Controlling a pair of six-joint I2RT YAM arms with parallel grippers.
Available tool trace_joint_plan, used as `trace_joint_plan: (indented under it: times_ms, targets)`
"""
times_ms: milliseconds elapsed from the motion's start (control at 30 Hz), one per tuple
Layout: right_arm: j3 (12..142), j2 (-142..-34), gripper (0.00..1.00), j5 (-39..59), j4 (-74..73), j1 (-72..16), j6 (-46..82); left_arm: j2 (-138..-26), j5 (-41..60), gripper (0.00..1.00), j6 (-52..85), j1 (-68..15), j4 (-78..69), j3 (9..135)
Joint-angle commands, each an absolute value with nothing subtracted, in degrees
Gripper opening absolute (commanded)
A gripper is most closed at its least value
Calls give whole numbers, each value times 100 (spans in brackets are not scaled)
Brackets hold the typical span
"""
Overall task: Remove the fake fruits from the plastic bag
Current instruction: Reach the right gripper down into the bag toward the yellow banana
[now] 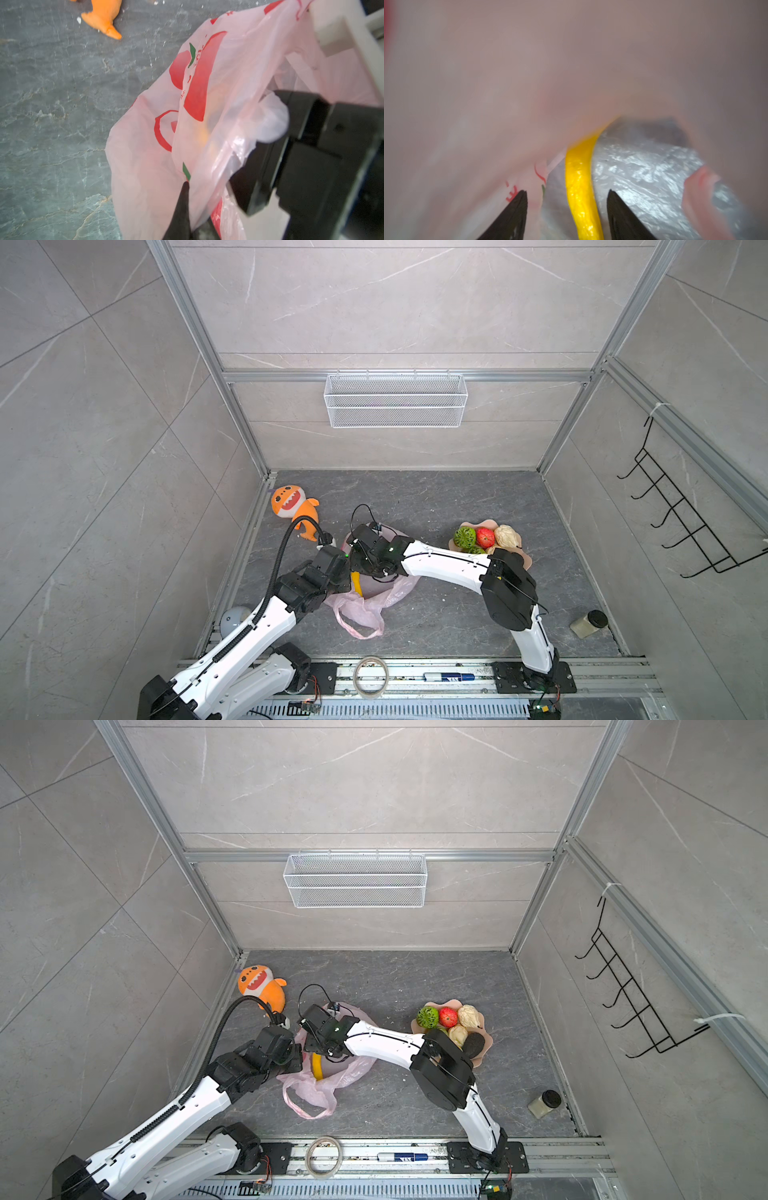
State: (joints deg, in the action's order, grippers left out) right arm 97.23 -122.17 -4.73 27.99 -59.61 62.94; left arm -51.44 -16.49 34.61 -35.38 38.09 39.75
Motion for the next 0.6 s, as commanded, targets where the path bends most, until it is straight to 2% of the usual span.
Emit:
trace_joint_plan:
  times_ms: [0,367,567]
  targets:
    - [9947,-12428,62,-654,3319,-5975,6686,-4901,-1819,0,3481,-3528,3602,3898]
    - [10301,-12790,60,-649,3174,-5889,6829,-4885,-1464,0,3439,-3535,3065,3728]
    - [11391,-13446,61,-699,3986,-5889,6605,-4820,-1416,0,3457,-3531,3018,3715]
